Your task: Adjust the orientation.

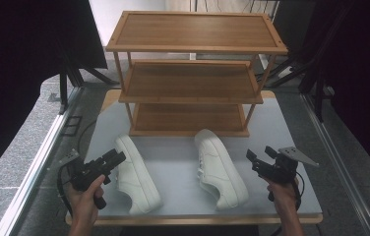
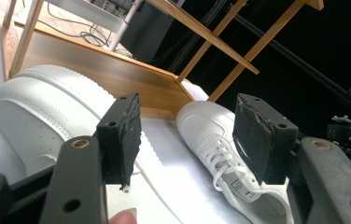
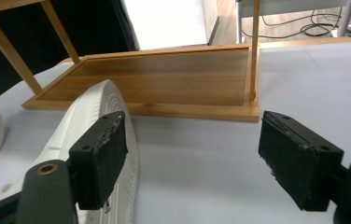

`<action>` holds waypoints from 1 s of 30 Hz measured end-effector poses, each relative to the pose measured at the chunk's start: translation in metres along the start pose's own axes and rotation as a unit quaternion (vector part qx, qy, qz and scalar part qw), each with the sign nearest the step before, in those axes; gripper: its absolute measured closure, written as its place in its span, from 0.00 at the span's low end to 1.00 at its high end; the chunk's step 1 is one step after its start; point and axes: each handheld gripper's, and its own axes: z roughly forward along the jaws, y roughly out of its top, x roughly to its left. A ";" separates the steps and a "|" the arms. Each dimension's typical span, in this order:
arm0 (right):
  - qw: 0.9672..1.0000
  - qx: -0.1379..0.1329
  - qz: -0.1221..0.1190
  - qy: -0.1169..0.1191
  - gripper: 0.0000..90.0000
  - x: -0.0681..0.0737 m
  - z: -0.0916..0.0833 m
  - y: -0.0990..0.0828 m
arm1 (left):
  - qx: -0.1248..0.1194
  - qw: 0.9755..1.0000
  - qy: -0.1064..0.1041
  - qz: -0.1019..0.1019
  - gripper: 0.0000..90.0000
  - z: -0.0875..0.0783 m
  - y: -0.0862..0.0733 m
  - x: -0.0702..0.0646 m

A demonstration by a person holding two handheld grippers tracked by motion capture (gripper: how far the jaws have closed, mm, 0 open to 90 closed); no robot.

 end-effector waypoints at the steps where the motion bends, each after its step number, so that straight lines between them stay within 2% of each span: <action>1: 1.000 0.002 -0.001 0.000 0.27 -0.001 -0.001 -0.001 | 0.000 1.000 0.000 0.000 0.46 0.000 0.000 0.000; 4: 1.000 0.005 0.004 0.001 0.29 -0.003 -0.001 -0.003 | 0.006 1.000 0.000 0.001 0.46 0.002 -0.001 0.001; 8: 1.000 0.007 0.022 0.012 0.33 -0.008 -0.003 -0.007 | 0.011 1.000 0.000 0.001 0.47 0.005 0.000 0.000; 15: 0.999 0.008 0.029 0.017 0.37 -0.013 -0.008 -0.010 | 0.016 1.000 0.006 0.010 0.50 0.006 0.004 0.000; 21: 0.998 0.014 0.051 0.035 0.38 -0.018 -0.006 -0.016 | 0.020 0.999 0.026 0.024 0.55 0.000 0.008 -0.002; 22: 0.998 0.021 0.048 0.046 0.38 -0.016 -0.002 -0.019 | 0.018 0.999 0.033 0.028 0.56 -0.003 0.010 -0.003; 25: 0.997 0.027 0.042 0.050 0.38 -0.014 0.000 -0.020 | 0.016 0.999 0.041 0.031 0.58 -0.007 0.011 -0.007; 28: 0.997 0.025 0.047 0.063 0.38 -0.015 0.001 -0.020 | 0.019 0.998 0.049 0.041 0.63 -0.008 0.011 -0.014; 29: 0.996 0.023 0.051 0.074 0.38 -0.015 0.001 -0.021 | 0.024 0.997 0.052 0.044 0.65 -0.008 0.011 -0.017; 30: 0.996 0.023 0.051 0.074 0.38 -0.015 0.001 -0.021 | 0.029 0.997 0.056 0.047 0.65 -0.009 0.011 -0.019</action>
